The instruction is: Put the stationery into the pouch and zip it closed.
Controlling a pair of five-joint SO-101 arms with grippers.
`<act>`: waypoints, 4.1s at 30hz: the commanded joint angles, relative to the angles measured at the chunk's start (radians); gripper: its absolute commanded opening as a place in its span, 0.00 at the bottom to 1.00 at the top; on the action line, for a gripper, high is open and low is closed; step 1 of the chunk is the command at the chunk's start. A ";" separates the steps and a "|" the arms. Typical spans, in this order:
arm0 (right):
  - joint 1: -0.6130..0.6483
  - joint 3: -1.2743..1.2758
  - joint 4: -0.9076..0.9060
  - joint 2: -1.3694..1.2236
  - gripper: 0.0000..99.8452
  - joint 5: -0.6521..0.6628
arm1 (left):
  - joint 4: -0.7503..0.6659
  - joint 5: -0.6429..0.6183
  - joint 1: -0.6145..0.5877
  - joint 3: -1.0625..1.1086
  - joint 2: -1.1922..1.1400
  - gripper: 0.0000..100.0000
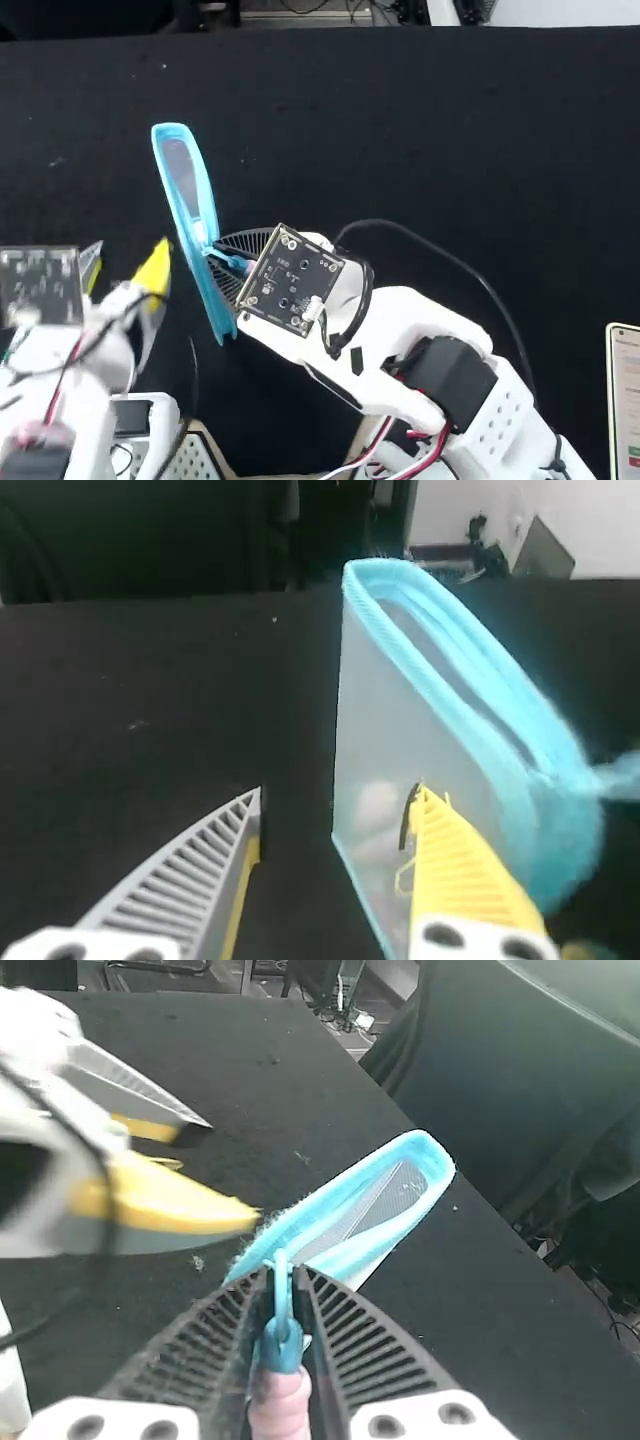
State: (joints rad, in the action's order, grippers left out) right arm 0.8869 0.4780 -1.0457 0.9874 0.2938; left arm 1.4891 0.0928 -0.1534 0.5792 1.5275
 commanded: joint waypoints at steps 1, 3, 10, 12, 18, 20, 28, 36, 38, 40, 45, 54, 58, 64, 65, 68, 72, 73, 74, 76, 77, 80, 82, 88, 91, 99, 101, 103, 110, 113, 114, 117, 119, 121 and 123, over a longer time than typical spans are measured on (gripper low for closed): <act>0.018 -0.044 0.038 -0.001 0.01 0.009 | 0.180 0.072 -0.002 -0.254 0.000 0.24; 0.018 -0.044 0.038 -0.001 0.01 0.009 | 0.216 0.071 -0.002 -0.312 0.000 0.24; 0.018 -0.044 0.038 -0.001 0.01 0.009 | 0.233 0.038 0.088 -0.344 0.000 0.24; 0.018 -0.044 0.038 -0.001 0.01 0.009 | 0.233 -0.012 0.206 -0.344 -0.002 0.24; 0.018 -0.044 0.032 0.001 0.01 0.009 | 0.224 -0.066 0.529 -0.278 -0.008 0.24; 0.017 -0.044 0.031 0.004 0.01 0.009 | 0.199 -0.064 0.536 -0.211 -0.006 0.24; 0.017 -0.044 0.031 0.007 0.01 0.009 | -0.002 -0.063 0.420 0.010 0.000 0.24; 0.017 -0.044 0.029 0.007 0.01 0.009 | -0.123 -0.063 0.384 0.180 0.000 0.24; 0.017 -0.044 0.029 0.007 0.01 0.009 | -0.123 -0.063 0.384 0.200 0.000 0.24; 0.015 -0.044 0.029 0.007 0.01 0.009 | -0.115 -0.063 0.384 0.206 0.000 0.24; -0.026 -0.019 0.031 0.008 0.01 0.009 | -0.114 -0.061 0.384 0.208 0.000 0.23; -0.098 -0.005 0.032 0.008 0.01 0.009 | -0.114 -0.063 0.392 0.202 0.000 0.05; -0.100 -0.005 0.031 0.008 0.01 0.009 | -0.112 -0.063 0.386 0.199 0.002 0.03; -0.167 -0.001 0.040 0.005 0.01 0.009 | -0.049 0.026 0.386 0.197 0.002 0.03; -0.190 -0.001 0.051 0.002 0.01 0.009 | -0.034 0.041 0.386 0.197 0.002 0.03; -0.253 0.028 0.132 0.002 0.01 0.009 | 0.009 0.068 0.392 0.202 0.034 0.03; -0.321 0.108 0.270 0.001 0.01 0.009 | 0.031 0.115 0.386 0.208 0.166 0.03; -0.334 0.130 0.296 0.001 0.01 0.009 | 0.038 0.129 0.386 0.208 0.206 0.03; -0.345 0.150 0.319 0.001 0.01 0.009 | 0.049 0.140 0.386 0.209 0.244 0.03; -0.362 0.180 0.356 0.001 0.01 0.009 | 0.064 0.146 0.384 0.236 0.301 0.03; -0.367 0.194 0.371 0.001 0.01 0.009 | 0.064 0.146 0.384 0.255 0.307 0.03; -0.371 0.220 0.393 0.004 0.01 0.005 | 0.064 0.143 0.384 0.297 0.288 0.03; -0.367 0.216 0.351 0.010 0.01 0.000 | 0.055 0.143 0.384 0.300 0.290 0.03; -0.190 0.140 -0.021 0.105 0.02 0.000 | 0.055 0.143 0.384 0.302 0.292 0.03; -0.064 0.165 -0.064 0.168 0.02 0.002 | 0.055 0.141 0.384 0.302 0.292 0.03; -0.005 0.380 0.109 0.262 0.21 -0.002 | 0.060 0.140 0.387 0.311 0.292 0.03; -0.005 0.444 0.183 0.266 0.20 -0.002 | 0.061 0.140 0.389 0.311 0.292 0.03; -0.005 0.499 0.253 0.272 0.19 -0.006 | 0.061 0.140 0.390 0.311 0.292 0.03; -0.005 0.529 0.391 0.272 0.19 -0.172 | 0.061 0.140 0.392 0.311 0.292 0.03; -0.006 0.539 0.433 0.262 0.19 -0.173 | 0.061 0.140 0.392 0.311 0.292 0.03; -0.006 0.552 0.448 0.262 0.19 -0.173 | 0.061 0.140 0.392 0.311 0.292 0.03; -0.006 0.604 0.502 0.262 0.19 -0.173 | 0.061 0.140 0.392 0.311 0.292 0.03; -0.006 0.630 0.529 0.269 0.18 -0.175 | 0.063 0.140 0.392 0.311 0.292 0.03; -0.006 0.636 0.542 0.272 0.10 -0.169 | 0.063 0.140 0.392 0.311 0.292 0.03; -0.020 0.638 0.557 0.274 0.00 -0.169 | 0.063 0.140 0.392 0.311 0.292 0.03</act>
State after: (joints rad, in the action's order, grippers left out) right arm 0.8715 1.1162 -0.5393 1.2436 0.1266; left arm 1.5474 0.2263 0.2363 0.8800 1.8190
